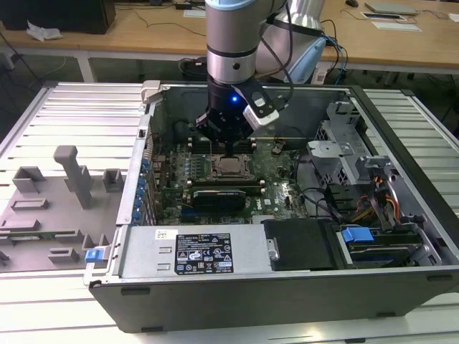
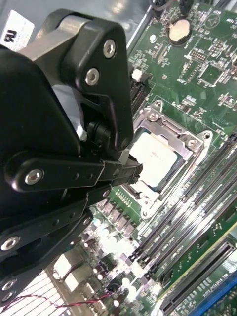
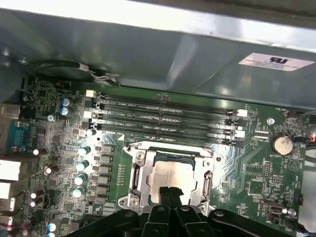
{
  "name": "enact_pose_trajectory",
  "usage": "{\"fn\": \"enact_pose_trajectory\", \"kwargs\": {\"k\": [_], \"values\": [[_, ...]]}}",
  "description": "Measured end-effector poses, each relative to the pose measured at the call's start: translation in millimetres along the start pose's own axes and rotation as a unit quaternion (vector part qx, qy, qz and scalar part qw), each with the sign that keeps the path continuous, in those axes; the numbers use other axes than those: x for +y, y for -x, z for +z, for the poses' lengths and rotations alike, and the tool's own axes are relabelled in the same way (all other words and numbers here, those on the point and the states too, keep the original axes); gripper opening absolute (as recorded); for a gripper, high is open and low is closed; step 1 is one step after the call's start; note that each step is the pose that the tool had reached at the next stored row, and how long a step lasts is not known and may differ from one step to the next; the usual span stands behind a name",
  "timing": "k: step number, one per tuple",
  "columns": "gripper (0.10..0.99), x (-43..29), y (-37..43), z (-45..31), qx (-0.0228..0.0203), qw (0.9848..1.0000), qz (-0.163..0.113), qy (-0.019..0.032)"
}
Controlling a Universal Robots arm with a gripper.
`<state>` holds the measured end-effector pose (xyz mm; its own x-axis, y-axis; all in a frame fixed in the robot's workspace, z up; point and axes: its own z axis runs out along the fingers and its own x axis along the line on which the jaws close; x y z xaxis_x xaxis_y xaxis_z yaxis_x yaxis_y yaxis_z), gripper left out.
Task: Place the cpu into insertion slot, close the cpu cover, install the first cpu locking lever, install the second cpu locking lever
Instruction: 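Install the first cpu locking lever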
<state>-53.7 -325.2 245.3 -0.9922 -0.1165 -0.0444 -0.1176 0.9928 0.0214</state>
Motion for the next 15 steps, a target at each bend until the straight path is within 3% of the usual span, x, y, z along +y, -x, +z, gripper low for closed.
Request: {"fn": "enact_pose_trajectory", "kwargs": {"k": [3, 6, 12, 15], "values": [[0.106, 0.3, 0.5, -11.4, 0.0, 1.0, 0.0, 0.0], [0.106, 0.4, 0.7, -16.1, 0.0, 1.0, 0.0, 0.0], [0.106, 0.6, 0.2, -16.8, 0.0001, 1.0, 0.0, 0.0], [0.106, 2.5, -4.1, -16.9, 0.0, 1.0, 0.0, 0.0]]}}
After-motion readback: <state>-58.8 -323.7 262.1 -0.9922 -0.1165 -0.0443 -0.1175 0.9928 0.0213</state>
